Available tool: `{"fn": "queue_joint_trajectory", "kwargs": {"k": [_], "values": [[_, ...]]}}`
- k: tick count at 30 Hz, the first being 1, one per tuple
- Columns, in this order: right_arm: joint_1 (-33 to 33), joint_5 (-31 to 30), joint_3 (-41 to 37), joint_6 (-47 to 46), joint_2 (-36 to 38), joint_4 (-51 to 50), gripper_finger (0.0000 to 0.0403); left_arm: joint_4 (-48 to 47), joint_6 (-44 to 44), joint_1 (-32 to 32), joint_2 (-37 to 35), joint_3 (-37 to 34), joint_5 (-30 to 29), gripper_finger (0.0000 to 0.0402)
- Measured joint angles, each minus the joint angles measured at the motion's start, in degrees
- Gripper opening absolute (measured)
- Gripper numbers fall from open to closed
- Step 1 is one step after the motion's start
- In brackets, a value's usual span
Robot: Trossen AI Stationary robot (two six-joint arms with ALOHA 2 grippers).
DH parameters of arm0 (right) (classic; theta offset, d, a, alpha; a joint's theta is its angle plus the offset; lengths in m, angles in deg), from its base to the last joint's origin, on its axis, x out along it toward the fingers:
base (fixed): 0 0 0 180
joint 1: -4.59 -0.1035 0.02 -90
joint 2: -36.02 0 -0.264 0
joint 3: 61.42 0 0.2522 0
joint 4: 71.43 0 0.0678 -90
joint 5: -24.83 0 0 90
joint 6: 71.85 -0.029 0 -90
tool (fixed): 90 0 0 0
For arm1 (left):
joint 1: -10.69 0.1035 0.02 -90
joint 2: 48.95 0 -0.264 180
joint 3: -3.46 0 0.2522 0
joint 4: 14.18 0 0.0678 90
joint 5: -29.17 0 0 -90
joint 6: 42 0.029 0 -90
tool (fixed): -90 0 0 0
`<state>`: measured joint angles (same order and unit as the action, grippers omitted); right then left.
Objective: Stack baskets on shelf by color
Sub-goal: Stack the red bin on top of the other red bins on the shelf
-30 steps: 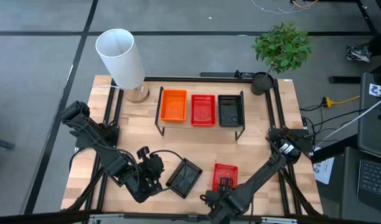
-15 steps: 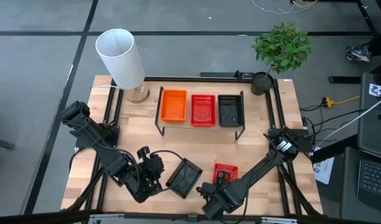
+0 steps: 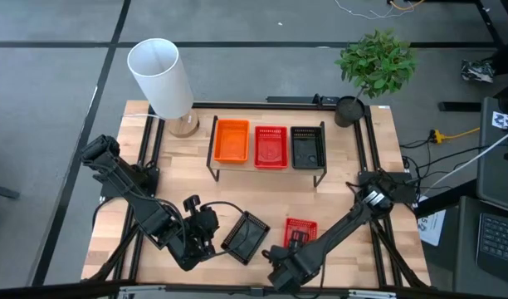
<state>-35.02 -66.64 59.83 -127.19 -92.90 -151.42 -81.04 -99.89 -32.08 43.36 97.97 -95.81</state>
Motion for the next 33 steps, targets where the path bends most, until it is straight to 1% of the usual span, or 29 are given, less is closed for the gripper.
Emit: {"fn": "queue_joint_trajectory", "kwargs": {"k": [3, 5, 9, 13, 18, 22, 25, 26, 30, 33], "values": [[0.0, -0.1, 0.0, -1.8, -0.6, 0.0, 0.0263, 0.0, 0.0, 0.0, 0.0, 0.0, 0.0, 0.0066], [0.0, -1.2, 0.0, -3.5, -0.7, -0.1, 0.0263, 0.0, 0.0, 0.0, 0.0, 0.0, 0.0, 0.0066], [0.0, -2.3, 0.0, -5.5, -0.7, -0.3, 0.0244, 0.0, -0.1, 0.0, 0.0, 0.0, 0.0, 0.0066], [0.0, -2.3, 0.0, -6.0, -0.7, -0.5, 0.0206, 0.0, 0.0, 0.0, 0.0, 0.0, 0.0, 0.0066], [0.0, -2.3, 0.0, -6.1, -0.7, -1.2, 0.0147, 0.0, -0.2, 0.0, 0.0, 0.0, 0.0, 0.0066], [0.0, -1.5, 0.0, -5.4, -0.7, -2.7, 0.0090, 0.0, -0.4, 0.0, 0.0, 0.0, -0.1, 0.0066], [0.0, 0.9, 0.0, -3.9, -0.7, -3.0, 0.0031, 0.0, -0.5, 0.0, 0.0, 0.0, -0.3, 0.0066], [0.0, 1.1, 0.0, -3.4, -0.7, -3.1, 0.0016, 0.0, -0.5, 0.0, 0.0, 0.0, -0.5, 0.0066], [0.0, 1.2, 2.7, -2.1, -0.8, -4.3, 0.0006, 0.2, -0.5, 0.0, 0.0, 0.0, -0.5, 0.0066], [0.0, 1.2, 8.1, 0.2, -0.8, -6.6, 0.0005, 0.4, -0.5, 0.0, 0.0, 0.0, -0.5, 0.0066]]}}
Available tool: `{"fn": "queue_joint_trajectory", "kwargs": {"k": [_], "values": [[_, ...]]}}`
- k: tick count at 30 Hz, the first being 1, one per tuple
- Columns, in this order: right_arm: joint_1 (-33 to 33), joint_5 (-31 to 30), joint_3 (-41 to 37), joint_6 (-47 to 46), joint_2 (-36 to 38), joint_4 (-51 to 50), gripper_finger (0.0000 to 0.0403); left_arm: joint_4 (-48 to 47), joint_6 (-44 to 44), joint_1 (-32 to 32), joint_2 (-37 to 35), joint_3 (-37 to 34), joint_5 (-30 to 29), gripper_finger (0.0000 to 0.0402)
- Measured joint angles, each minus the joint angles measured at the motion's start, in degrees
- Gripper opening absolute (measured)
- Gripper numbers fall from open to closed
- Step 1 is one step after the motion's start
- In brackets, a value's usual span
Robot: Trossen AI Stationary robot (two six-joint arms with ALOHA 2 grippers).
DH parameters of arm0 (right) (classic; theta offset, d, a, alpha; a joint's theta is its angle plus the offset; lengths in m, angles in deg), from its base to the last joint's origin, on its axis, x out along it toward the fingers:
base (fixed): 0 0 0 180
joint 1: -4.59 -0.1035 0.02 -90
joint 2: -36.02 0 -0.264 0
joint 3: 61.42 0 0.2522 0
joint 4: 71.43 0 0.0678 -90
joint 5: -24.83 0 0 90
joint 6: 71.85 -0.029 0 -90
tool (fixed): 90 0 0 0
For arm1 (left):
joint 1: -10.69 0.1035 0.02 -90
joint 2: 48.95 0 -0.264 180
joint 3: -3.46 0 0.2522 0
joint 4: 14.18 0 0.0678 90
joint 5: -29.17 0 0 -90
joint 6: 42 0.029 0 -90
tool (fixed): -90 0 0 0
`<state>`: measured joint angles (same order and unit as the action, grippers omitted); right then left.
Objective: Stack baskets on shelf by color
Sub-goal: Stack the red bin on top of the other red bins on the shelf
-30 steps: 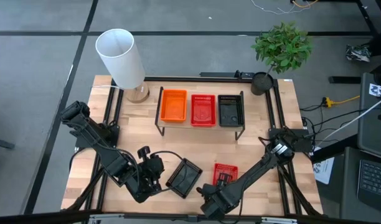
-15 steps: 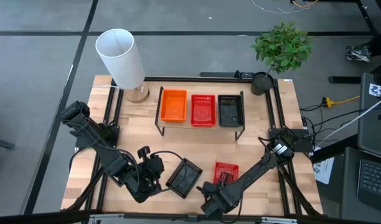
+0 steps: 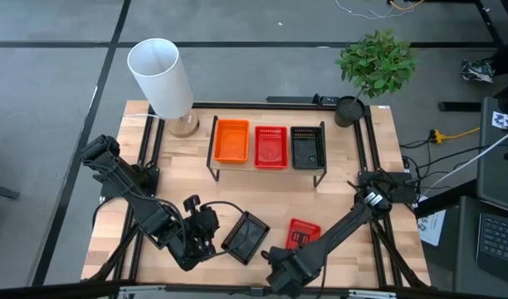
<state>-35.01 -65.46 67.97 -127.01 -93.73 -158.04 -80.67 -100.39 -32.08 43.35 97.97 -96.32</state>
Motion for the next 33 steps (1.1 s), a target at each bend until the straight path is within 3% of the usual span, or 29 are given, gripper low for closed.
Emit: {"fn": "queue_joint_trajectory", "kwargs": {"k": [3, 7, 10, 15, 25, 28, 33], "values": [[-0.2, -0.8, 8.0, 1.7, 0.0, -3.5, 0.0004, 0.0, 0.0, 0.0, 0.0, 0.0, 0.0, 0.0066], [-1.1, -6.4, 19.6, 3.9, 0.2, -6.8, 0.0002, 0.0, 0.3, 0.0, 0.0, 0.0, 0.0, 0.0066], [-1.9, -10.5, 14.8, 4.8, 6.5, 1.4, 0.0002, -0.2, 0.4, 0.0, 0.0, 0.0, 0.0, 0.0066], [-2.8, -21.7, 14.0, 6.2, 12.4, 2.1, 0.0002, -0.3, 0.5, 0.0, 0.0, 0.0, 0.1, 0.0066], [-1.6, -49.4, 13.9, 26.5, 17.9, 1.8, 0.0001, -0.3, 0.5, 0.0, 0.0, 0.0, 0.0, 0.0066], [2.4, -49.3, 13.9, 30.4, 18.3, 0.8, 0.0001, -0.3, 0.5, 0.0, 0.0, 0.0, 0.0, 0.0066], [11.5, -42.2, 13.9, 37.1, 18.2, -0.3, 0.0000, -0.3, 0.5, 0.1, 0.0, 0.0, -0.3, 0.0066]]}}
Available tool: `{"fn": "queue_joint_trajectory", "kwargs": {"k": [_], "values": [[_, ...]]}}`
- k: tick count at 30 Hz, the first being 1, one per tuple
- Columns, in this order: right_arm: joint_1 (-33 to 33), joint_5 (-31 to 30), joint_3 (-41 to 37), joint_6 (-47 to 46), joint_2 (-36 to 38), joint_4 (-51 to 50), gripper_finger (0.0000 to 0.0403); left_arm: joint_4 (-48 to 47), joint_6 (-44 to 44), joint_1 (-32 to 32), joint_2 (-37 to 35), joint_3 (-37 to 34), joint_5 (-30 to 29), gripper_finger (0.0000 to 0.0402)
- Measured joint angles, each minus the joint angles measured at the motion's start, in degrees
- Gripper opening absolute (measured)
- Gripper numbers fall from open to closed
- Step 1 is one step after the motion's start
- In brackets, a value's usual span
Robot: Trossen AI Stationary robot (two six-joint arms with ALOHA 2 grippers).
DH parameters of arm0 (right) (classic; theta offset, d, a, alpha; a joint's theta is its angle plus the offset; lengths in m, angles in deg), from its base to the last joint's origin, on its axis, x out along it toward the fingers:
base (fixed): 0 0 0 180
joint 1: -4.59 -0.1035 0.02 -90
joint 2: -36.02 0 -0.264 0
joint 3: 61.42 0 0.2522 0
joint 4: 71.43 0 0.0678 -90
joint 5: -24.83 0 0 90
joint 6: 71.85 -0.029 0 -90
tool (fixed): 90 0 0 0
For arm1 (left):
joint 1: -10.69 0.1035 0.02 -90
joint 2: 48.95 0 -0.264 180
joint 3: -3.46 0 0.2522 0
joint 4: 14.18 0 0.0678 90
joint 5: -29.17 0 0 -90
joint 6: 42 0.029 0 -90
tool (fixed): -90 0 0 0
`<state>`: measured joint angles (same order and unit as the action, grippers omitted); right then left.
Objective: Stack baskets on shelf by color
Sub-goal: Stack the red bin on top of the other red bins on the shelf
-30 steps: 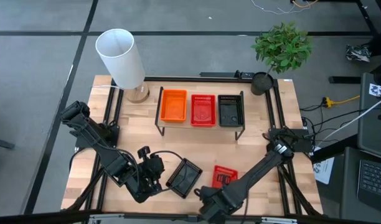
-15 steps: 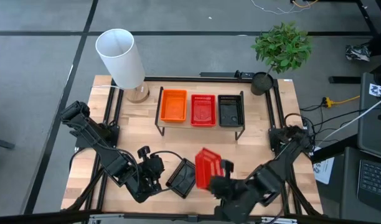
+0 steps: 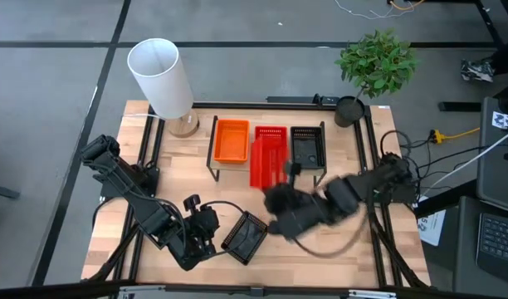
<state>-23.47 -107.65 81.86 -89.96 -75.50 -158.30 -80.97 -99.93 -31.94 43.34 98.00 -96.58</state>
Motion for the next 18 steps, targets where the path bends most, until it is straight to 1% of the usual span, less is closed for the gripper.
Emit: {"fn": "queue_joint_trajectory", "kwargs": {"k": [4, 7, 14, 18], "values": [[6.8, 6.9, 0.0, 4.1, 0.0, -1.0, 0.0000, 0.0, 0.0, 0.0, 0.0, 0.0, -0.1, 0.0066], [10.2, 10.8, 0.0, 5.1, 0.0, -3.4, 0.0000, 0.0, 0.0, 0.0, 0.0, 0.0, -0.1, 0.0066], [14.6, 15.5, 0.0, 7.9, 0.0, -7.4, 0.0000, 0.0, 0.0, 0.0, 0.0, 0.0, -0.1, 0.0066], [16.1, 16.5, -0.7, 8.0, -0.1, -8.0, 0.0000, 0.0, 0.0, 0.0, 0.0, 0.0, -0.1, 0.0066]]}}
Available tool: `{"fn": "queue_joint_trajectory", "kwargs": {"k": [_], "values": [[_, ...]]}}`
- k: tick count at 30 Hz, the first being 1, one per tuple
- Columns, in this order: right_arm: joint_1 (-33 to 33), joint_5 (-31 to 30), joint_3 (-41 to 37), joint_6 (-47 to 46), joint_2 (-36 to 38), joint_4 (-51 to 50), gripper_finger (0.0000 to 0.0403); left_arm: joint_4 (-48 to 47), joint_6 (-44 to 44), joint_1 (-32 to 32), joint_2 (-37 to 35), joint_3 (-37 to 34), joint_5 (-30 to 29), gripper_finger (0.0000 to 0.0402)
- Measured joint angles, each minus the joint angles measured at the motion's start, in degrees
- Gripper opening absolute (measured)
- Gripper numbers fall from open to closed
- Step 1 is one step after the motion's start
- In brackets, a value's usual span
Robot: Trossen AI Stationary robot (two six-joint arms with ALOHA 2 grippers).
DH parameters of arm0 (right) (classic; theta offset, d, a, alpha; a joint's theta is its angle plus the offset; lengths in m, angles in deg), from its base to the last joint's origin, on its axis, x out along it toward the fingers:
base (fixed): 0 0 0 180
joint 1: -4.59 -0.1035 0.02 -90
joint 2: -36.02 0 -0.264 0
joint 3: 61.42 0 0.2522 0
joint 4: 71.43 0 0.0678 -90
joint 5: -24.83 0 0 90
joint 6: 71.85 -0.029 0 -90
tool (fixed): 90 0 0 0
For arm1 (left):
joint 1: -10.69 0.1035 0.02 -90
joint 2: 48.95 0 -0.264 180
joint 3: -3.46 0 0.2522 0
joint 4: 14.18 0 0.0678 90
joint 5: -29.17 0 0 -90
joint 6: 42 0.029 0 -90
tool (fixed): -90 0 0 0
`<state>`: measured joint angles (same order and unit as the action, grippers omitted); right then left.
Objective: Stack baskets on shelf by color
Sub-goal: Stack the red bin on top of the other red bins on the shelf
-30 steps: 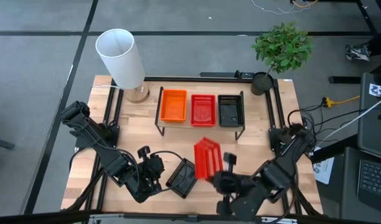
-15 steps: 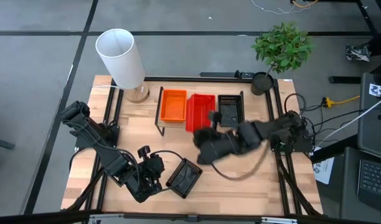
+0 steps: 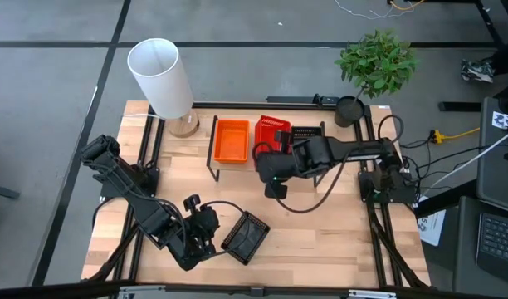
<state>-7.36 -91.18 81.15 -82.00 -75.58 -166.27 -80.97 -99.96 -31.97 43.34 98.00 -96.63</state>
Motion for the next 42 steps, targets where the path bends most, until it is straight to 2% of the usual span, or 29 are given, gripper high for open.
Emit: {"fn": "queue_joint_trajectory", "kwargs": {"k": [12, 19, 22, 29, 34, 42], "values": [[3.4, 0.5, 0.0, 0.1, 0.0, -0.4, 0.0053, 0.0, 0.0, 0.0, 0.0, 0.0, 0.0, 0.0066], [5.5, 5.1, 0.0, -0.1, 0.0, -2.1, 0.0084, 0.0, 0.0, 0.0, 0.0, 0.0, 0.0, 0.0066], [6.1, 5.1, 0.0, -0.2, 0.0, -2.9, 0.0107, 0.0, 0.0, 0.0, 0.0, 0.0, 0.0, 0.0066], [6.1, 5.2, 0.0, -0.1, 0.0, -2.0, 0.0154, 0.0, 0.1, 0.0, 0.0, 0.0, 0.0, 0.0066], [5.0, 6.4, 0.0, 0.4, 0.0, -2.0, 0.0167, 0.0, 0.0, 0.0, 0.0, 0.0, 0.0, 0.0066], [3.4, 0.5, 3.7, 15.8, 0.1, 2.2, 0.0168, 0.0, 0.0, 0.0, 0.0, 0.0, 0.0, 0.0066]]}}
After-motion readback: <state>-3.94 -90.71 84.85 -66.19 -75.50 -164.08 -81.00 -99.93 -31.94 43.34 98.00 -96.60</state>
